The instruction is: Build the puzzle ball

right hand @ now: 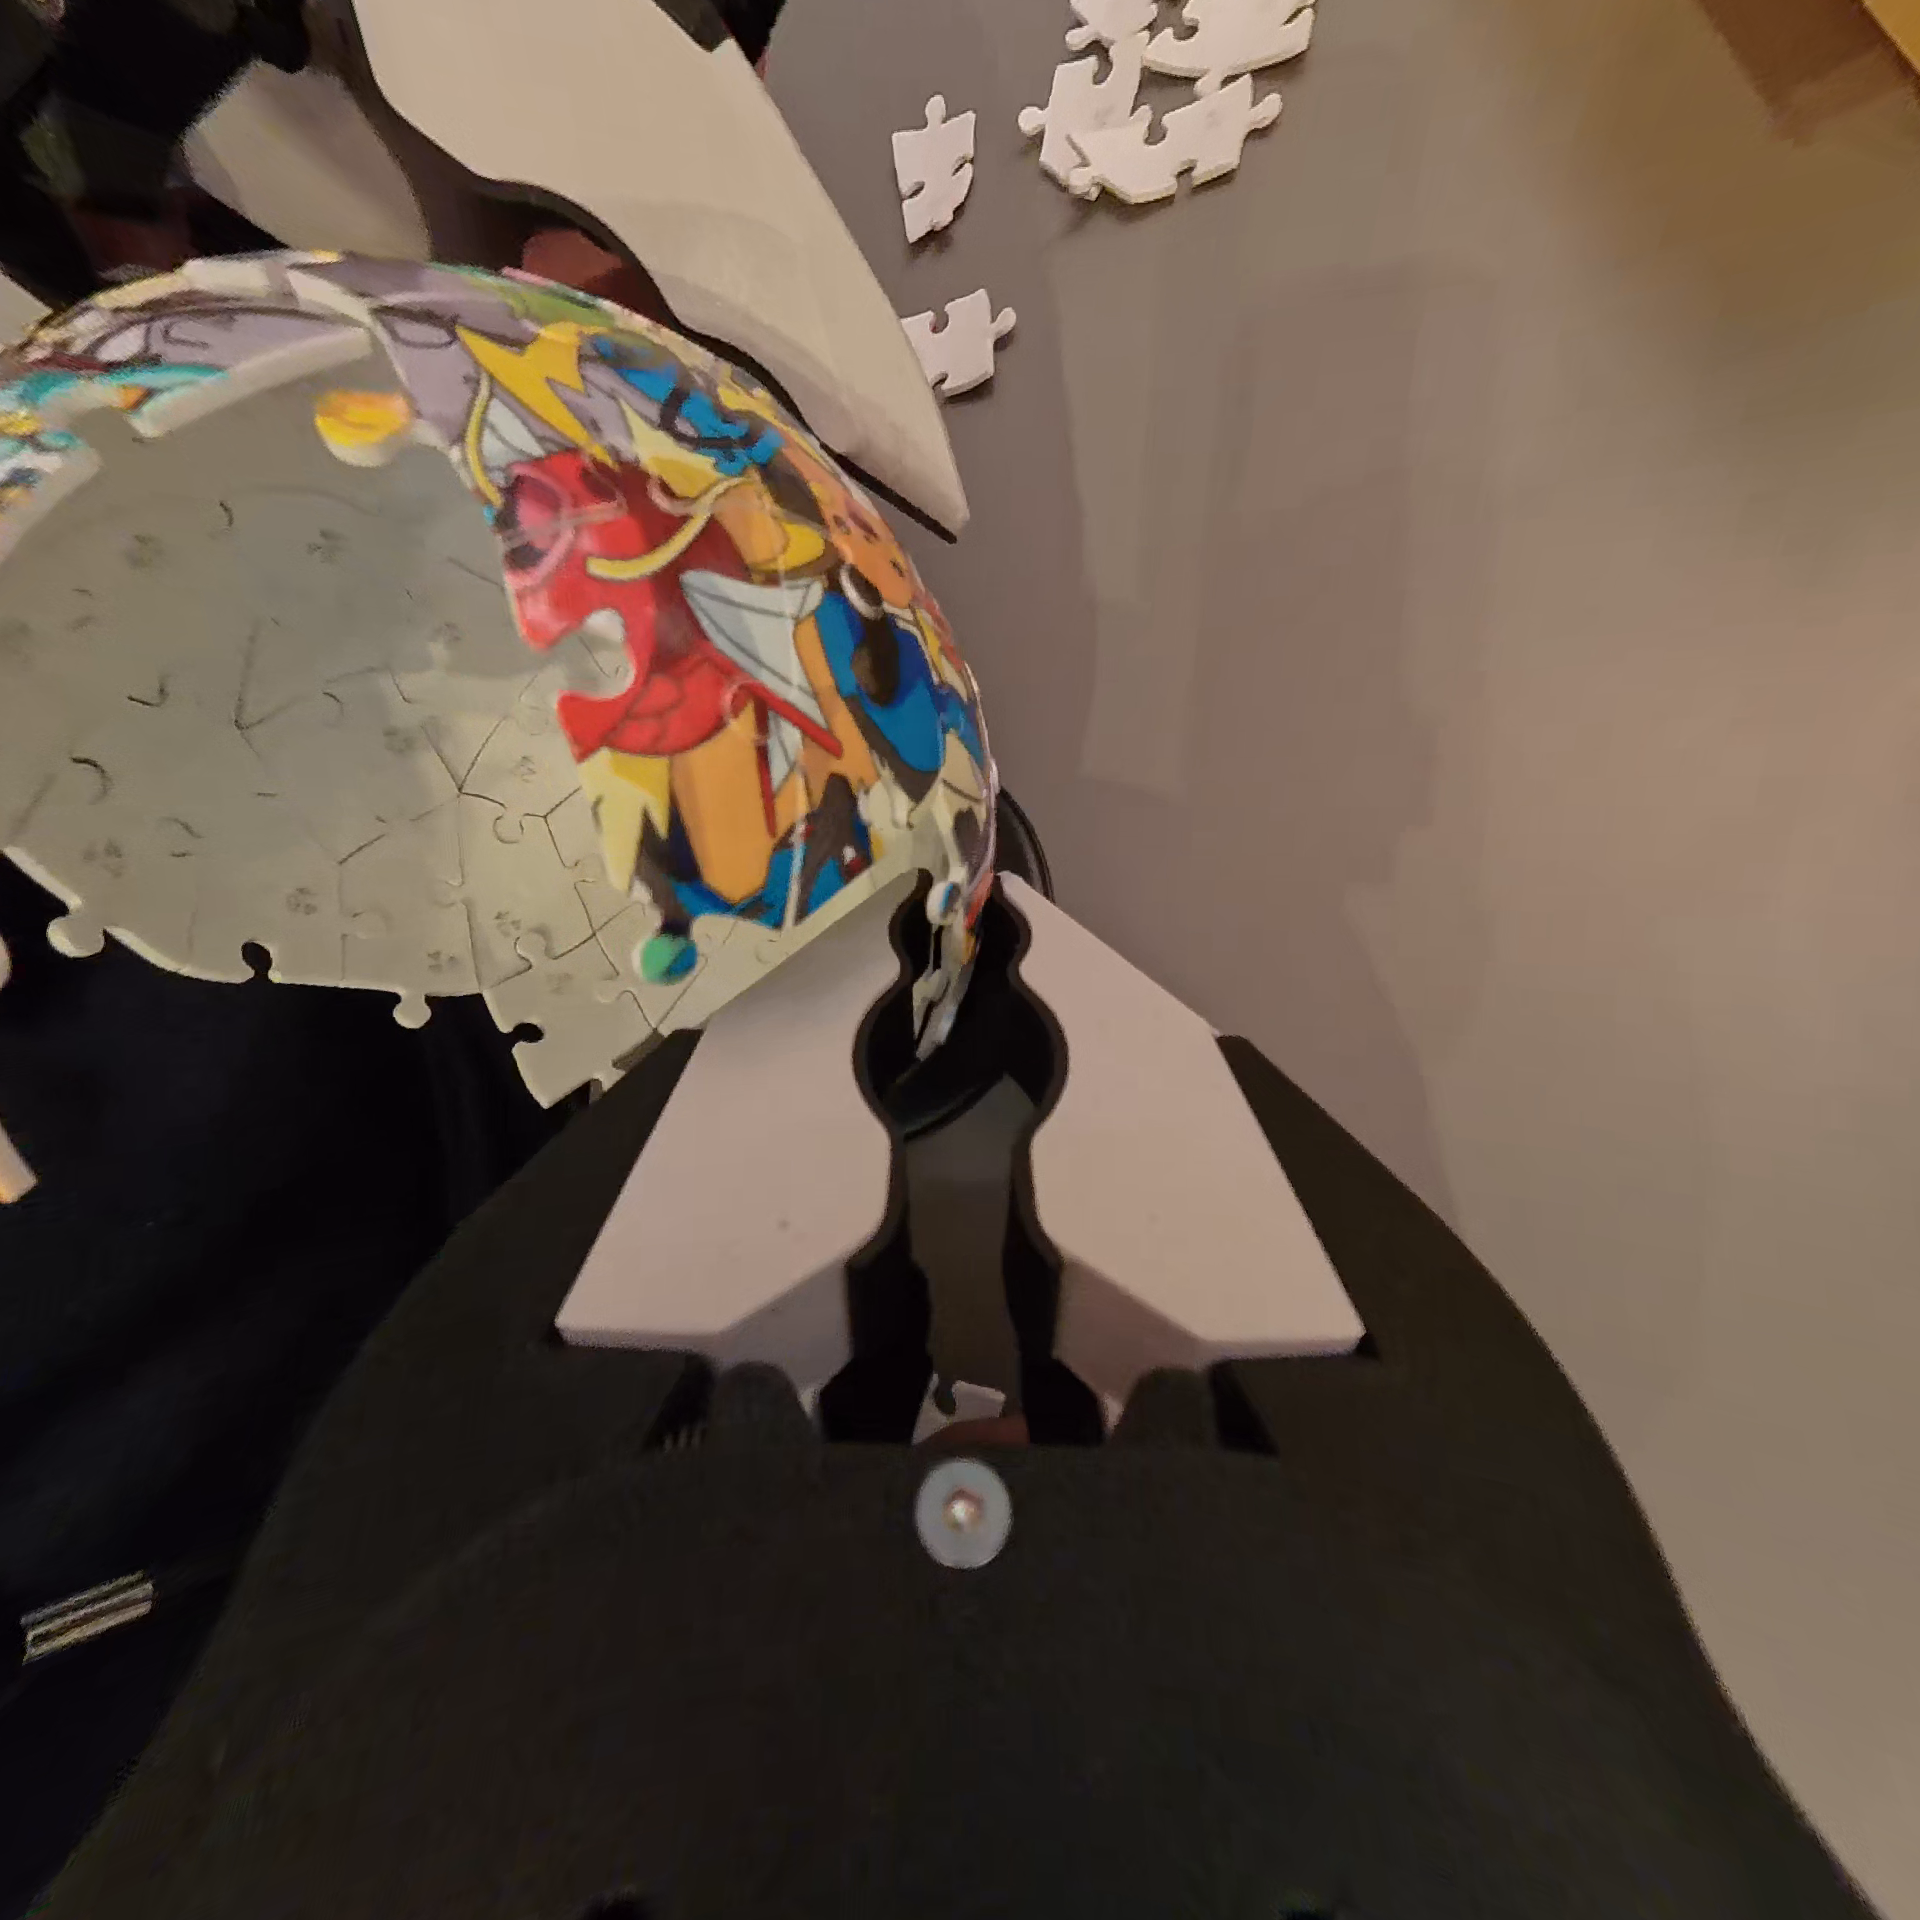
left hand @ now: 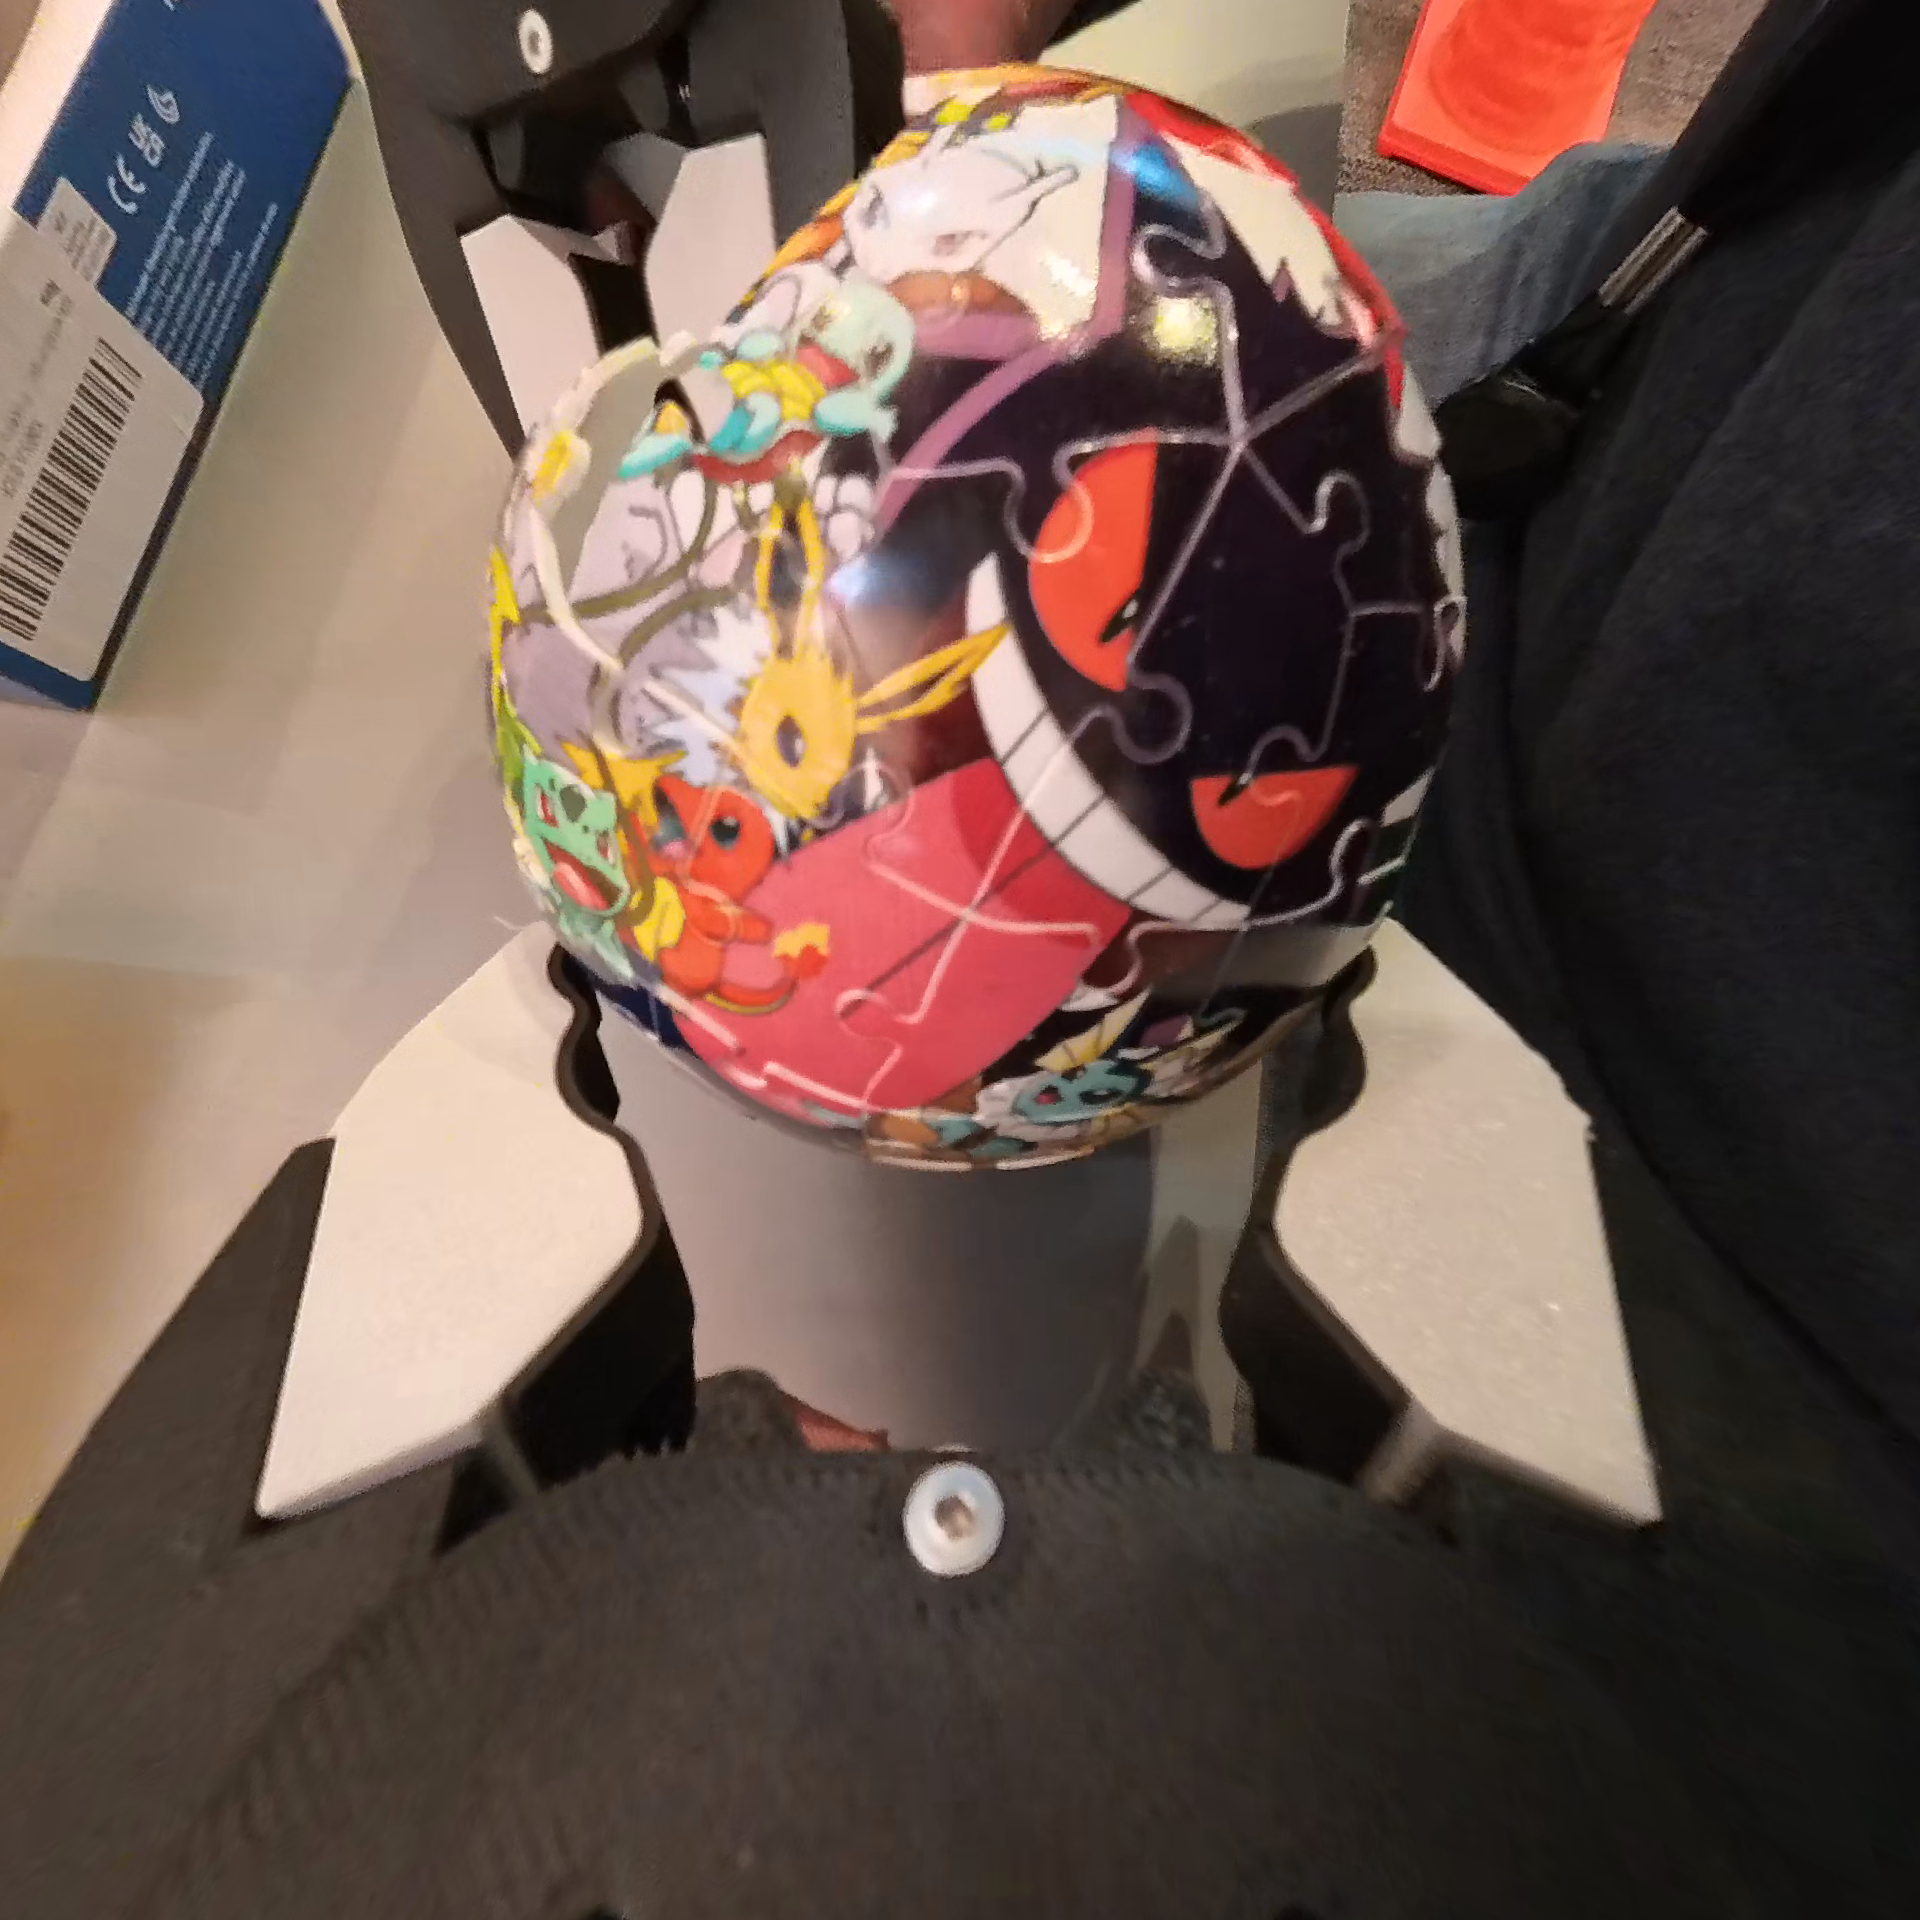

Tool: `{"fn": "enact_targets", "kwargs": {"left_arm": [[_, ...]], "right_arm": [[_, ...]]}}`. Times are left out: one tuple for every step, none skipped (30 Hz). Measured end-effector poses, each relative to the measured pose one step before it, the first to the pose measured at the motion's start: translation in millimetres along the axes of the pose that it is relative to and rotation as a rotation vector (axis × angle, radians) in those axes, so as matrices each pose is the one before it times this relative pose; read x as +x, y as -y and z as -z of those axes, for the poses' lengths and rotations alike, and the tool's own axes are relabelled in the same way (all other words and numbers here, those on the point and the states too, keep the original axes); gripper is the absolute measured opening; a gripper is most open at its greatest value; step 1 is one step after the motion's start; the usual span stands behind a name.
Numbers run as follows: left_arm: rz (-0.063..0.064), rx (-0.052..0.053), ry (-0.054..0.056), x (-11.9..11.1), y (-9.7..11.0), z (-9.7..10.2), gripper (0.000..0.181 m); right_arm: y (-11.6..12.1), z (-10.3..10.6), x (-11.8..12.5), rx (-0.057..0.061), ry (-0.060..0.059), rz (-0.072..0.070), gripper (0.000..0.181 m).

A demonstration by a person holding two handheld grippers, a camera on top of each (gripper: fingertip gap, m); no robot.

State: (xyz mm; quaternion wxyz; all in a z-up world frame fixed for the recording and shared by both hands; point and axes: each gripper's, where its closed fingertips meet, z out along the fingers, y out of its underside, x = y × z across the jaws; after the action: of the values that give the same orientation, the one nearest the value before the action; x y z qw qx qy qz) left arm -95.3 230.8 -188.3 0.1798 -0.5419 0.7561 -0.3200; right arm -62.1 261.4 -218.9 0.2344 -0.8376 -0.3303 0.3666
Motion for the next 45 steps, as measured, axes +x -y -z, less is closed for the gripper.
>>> {"fn": "enact_targets", "kwargs": {"left_arm": [[0.0025,-0.003,-0.0027,0.59,-0.37,0.05,0.13],[0.0016,-0.0042,-0.0002,0.04,-0.33,0.11,0.13],[0.0007,-0.0062,-0.0001,-0.01,-0.36,0.18,0.13],[-0.0005,-0.006,-0.0004,0.1,-0.46,0.27,0.13],[0.001,-0.0031,-0.0007,0.1,-0.2,0.18,0.13],[0.0036,0.0006,-0.0013,-0.01,-0.17,0.09,0.13],[0.0039,0.0023,-0.0025,0.04,-0.2,0.07,0.129],[0.003,0.0024,-0.0024,0.0,-0.19,0.2,0.129],[0.002,0.0019,-0.001,-0.26,-0.25,0.24,0.129],[0.0011,0.0018,0.0006,-0.33,-0.15,0.26,0.129],[0.0034,0.0063,-0.0009,-0.32,0.28,0.13,0.129],[0.0076,0.0083,-0.0049,0.16,0.34,0.1,0.129],[0.0051,0.0066,-0.0018,-0.28,0.18,0.03,0.129],[0.0015,0.0033,-0.0011,0.03,-0.06,0.12,0.129],[0.0022,0.0016,-0.0011,-0.11,-0.09,0.09,0.129],[0.0,0.0012,0.0023,-0.54,0.03,0.07,0.129],[0.0006,-0.0004,-0.0002,-0.22,-0.17,0.05,0.129],[-0.0002,-0.0009,-0.0017,0.22,-0.05,0.14,0.129],[0.0005,0.0003,-0.0003,-0.08,-0.06,0.1,0.129],[0.0012,0.0002,0.0007,-0.2,-0.07,-0.03,0.129],[-0.001,0.0004,-0.0005,0.08,0.07,-0.06,0.129],[-0.003,-0.0004,-0.0024,0.41,-0.07,0.0,0.129],[-0.0017,0.0001,-0.001,0.18,-0.02,-0.14,0.129],[-0.0003,0.0006,-0.0002,-0.29,-0.04,-0.02,0.129],[-0.0003,-0.0001,-0.0007,-0.12,-0.05,0.07,0.129],[-0.0023,0.0002,-0.0013,0.18,-0.03,0.15,0.129],[-0.0024,-0.0009,0.0016,-0.21,-0.18,0.23,0.129],[-0.0015,0.0002,0.0022,-0.31,-0.04,0.18,0.129],[-0.0013,0.0003,-0.0005,-0.18,-0.06,0.1,0.129],[-0.0018,0.0002,-0.0029,0.29,0.02,0.12,0.129],[-0.0027,-0.0012,-0.0009,-0.01,0.0,0.06,0.129],[-0.001,0.0009,-0.0014,-0.11,0.2,0.31,0.129],[0.0005,-0.0003,-0.0014,-0.24,0.22,0.4,0.129],[-0.0021,-0.002,0.0006,-0.43,-0.09,0.29,0.129],[-0.0004,-0.0012,-0.0008,-0.06,0.1,0.14,0.129],[-0.0001,0.0009,0.0001,-0.02,0.43,0.46,0.129],[-0.0001,0.0009,0.0024,-0.39,0.46,0.87,0.129],[0.0001,0.0023,-0.0007,0.13,0.71,1.11,0.129],[0.0039,0.0052,-0.0054,0.83,1.19,1.11,0.129],[0.0032,0.003,-0.0007,0.37,1.18,0.98,0.129],[-0.0009,-0.0016,0.0035,0.19,0.52,0.69,0.129],[0.0003,-0.0059,-0.0013,1.12,-0.03,0.41,0.129],[0.0027,-0.0035,-0.0039,1.73,0.36,0.28,0.129],[0.0046,-0.0009,-0.0042,1.81,0.68,0.12,0.129],[0.0064,-0.0008,-0.0042,1.88,0.28,-0.32,0.129]], "right_arm": [[-0.78,-0.35,-0.87,-0.0015,0.004,0.003,0.009],[-0.45,-0.05,-0.34,0.0016,0.0027,0.0034,0.008],[-0.61,0.33,0.33,-0.0002,-0.0004,0.003,0.009],[-0.73,0.7,0.61,-0.0012,-0.0031,0.0051,0.01],[-0.8,0.81,0.14,-0.0014,-0.0023,0.0051,0.011],[-0.74,0.95,-0.64,-0.0014,0.0017,0.0044,0.011],[-0.8,1.0,-0.37,-0.0009,0.0005,0.0038,0.012],[-1.08,0.83,0.37,-0.0014,-0.0019,0.0019,0.012],[-1.73,1.01,0.36,-0.0046,-0.0003,0.0007,0.012],[-0.94,1.37,-0.05,0.0013,0.0039,0.0007,0.013],[-0.45,1.38,-0.05,0.0037,0.0045,-0.0044,0.013],[-0.55,1.02,-0.09,0.0014,0.0029,-0.0023,0.014],[-1.02,0.72,-0.52,-0.0021,0.0021,0.0034,0.014],[-0.87,0.51,-0.31,-0.0028,0.0002,0.0026,0.014],[-0.47,0.1,-0.53,-0.0003,0.0019,0.0002,0.015],[-0.22,-0.03,-0.85,0.0002,0.0027,0.0016,0.014],[-0.31,-0.1,-0.37,-0.001,-0.0008,0.003,0.014],[0.21,-0.07,-0.35,0.0011,-0.0008,0.0017,0.014],[0.38,-0.15,-0.49,0.0021,0.0019,0.0017,0.014],[0.51,-0.24,-0.21,0.0035,-0.0002,0.0024,0.013],[0.54,-0.65,-0.26,0.0027,0.0013,-0.0018,0.013],[0.26,-1.31,-0.82,0.0009,0.0051,-0.0022,0.012],[0.34,-1.5,-0.15,0.0018,0.0,0.0004,0.009],[0.55,-1.49,0.04,0.0037,-0.0003,-0.0023,0.008],[0.48,-1.22,-0.4,0.0027,0.0038,-0.0055,0.007],[0.12,-0.68,-0.23,0.0017,0.0034,-0.0023,0.007],[0.36,0.09,0.05,0.003,0.002,-0.0026,0.006],[0.5,0.11,0.11,0.0034,0.0033,-0.0077,0.005],[0.49,0.06,-0.18,0.003,0.0069,-0.0098,0.003],[0.78,0.13,0.07,0.0055,0.0059,-0.0081,0.002],[1.14,0.23,-0.03,0.0071,0.0069,-0.01,0.002],[0.63,0.2,-0.42,0.0033,0.0084,-0.0079,0.001],[0.29,-0.06,-0.25,0.0004,0.0046,-0.0009,0.001],[0.17,-0.15,0.02,-0.0001,0.0031,-0.0027,0.001],[0.15,0.06,-0.34,-0.0013,0.0058,-0.0067,0.001],[0.6,0.1,-0.17,0.0025,0.0047,-0.0042,0.001],[1.14,0.48,-0.08,0.0074,0.0058,-0.0086,0.001],[0.91,0.48,-1.07,0.006,0.0125,-0.012,0.001],[0.67,0.52,-1.42,0.0023,0.0103,-0.0044,0.001],[0.8,0.85,-0.94,0.0023,0.0036,0.0005,0.001],[0.76,0.86,-0.64,0.001,0.0018,-0.0026,0.001],[-0.33,0.17,-1.51,-0.0062,0.0045,-0.0023,0.001],[-0.96,-0.11,-1.88,-0.0094,0.0022,0.0046,0.001],[-1.29,-0.41,-1.77,-0.0096,0.0006,0.0048,0.001],[-1.36,-0.59,-1.38,-0.0094,0.0024,0.0005,0.001]]}}
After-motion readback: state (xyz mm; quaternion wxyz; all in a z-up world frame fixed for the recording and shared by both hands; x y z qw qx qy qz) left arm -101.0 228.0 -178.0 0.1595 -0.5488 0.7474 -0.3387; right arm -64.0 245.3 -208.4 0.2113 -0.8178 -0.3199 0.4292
